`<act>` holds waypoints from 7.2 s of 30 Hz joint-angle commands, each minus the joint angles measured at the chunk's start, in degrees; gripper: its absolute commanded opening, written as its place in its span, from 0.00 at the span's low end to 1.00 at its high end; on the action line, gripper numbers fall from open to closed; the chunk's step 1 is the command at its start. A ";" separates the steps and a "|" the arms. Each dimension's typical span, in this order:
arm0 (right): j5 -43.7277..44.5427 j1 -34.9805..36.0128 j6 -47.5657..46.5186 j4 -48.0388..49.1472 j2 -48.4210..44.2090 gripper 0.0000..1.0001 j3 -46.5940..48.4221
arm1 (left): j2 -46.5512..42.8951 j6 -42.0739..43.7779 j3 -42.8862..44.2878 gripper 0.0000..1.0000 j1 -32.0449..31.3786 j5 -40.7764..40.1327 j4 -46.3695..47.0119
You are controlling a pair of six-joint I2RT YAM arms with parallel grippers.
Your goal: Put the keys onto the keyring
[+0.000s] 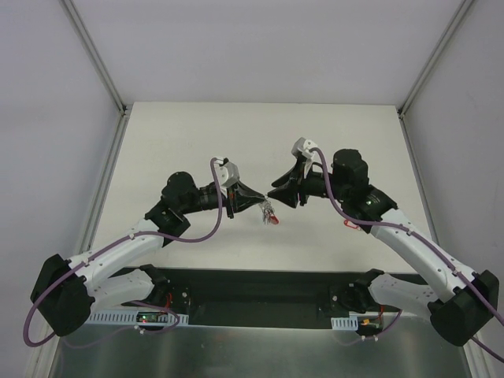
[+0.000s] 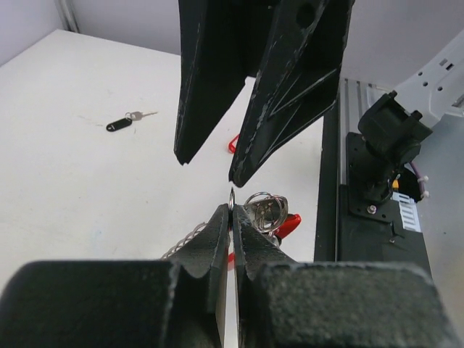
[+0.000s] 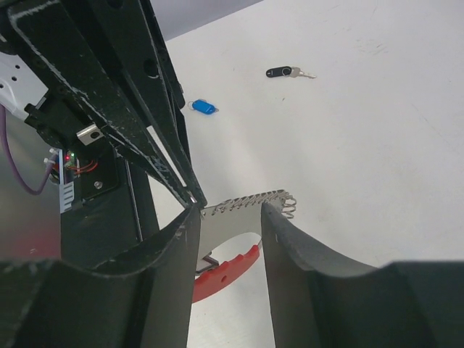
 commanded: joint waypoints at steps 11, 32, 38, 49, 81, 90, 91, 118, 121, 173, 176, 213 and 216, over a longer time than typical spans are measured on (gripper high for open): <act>-7.78 -1.95 2.83 9.74 2.59 0.38 -2.15 | -2.27 -5.59 -0.65 0.00 -0.36 -2.05 12.50; -13.85 -1.95 2.22 9.91 2.94 0.36 -0.13 | 0.63 -7.35 1.19 0.00 -0.36 3.83 12.85; -14.47 -2.04 1.78 9.91 3.30 0.32 0.75 | 1.69 -8.23 2.07 0.00 -0.44 7.18 12.77; -12.10 -3.36 -4.01 -0.61 1.54 0.38 1.98 | -2.97 3.70 4.00 0.00 -0.36 1.56 1.00; -15.08 -3.62 -2.53 1.47 3.47 0.37 5.59 | -2.18 6.62 6.91 0.00 -0.27 2.52 -2.97; -16.40 -3.09 -2.44 3.84 4.88 0.33 5.24 | -1.92 3.47 6.55 0.00 -0.36 3.93 0.28; -16.66 -3.09 -2.44 4.02 4.88 0.31 5.24 | -1.92 3.02 6.47 0.00 -0.36 4.10 0.46; -21.50 -2.13 -2.44 5.17 5.41 0.01 6.73 | -2.09 -1.38 2.86 0.00 -0.36 3.93 5.91; -21.41 -2.04 -3.40 3.59 5.23 0.01 7.34 | -2.79 -0.15 2.51 0.04 -0.36 3.14 4.16; 7.68 11.67 -29.86 -50.03 15.60 0.01 31.16 | 3.00 0.21 1.28 0.22 -0.36 12.01 7.14; 7.68 11.58 -29.60 -49.68 15.78 0.01 31.16 | 3.27 0.03 1.63 0.20 -0.27 13.07 6.53; -8.58 -3.01 -7.02 -8.92 0.92 0.33 4.10 | -3.41 -4.80 -3.64 0.00 -0.36 -2.57 14.77; -8.49 -3.01 -2.45 -2.95 -0.65 0.45 1.90 | -3.32 -5.59 -4.52 0.00 -0.27 -5.47 15.93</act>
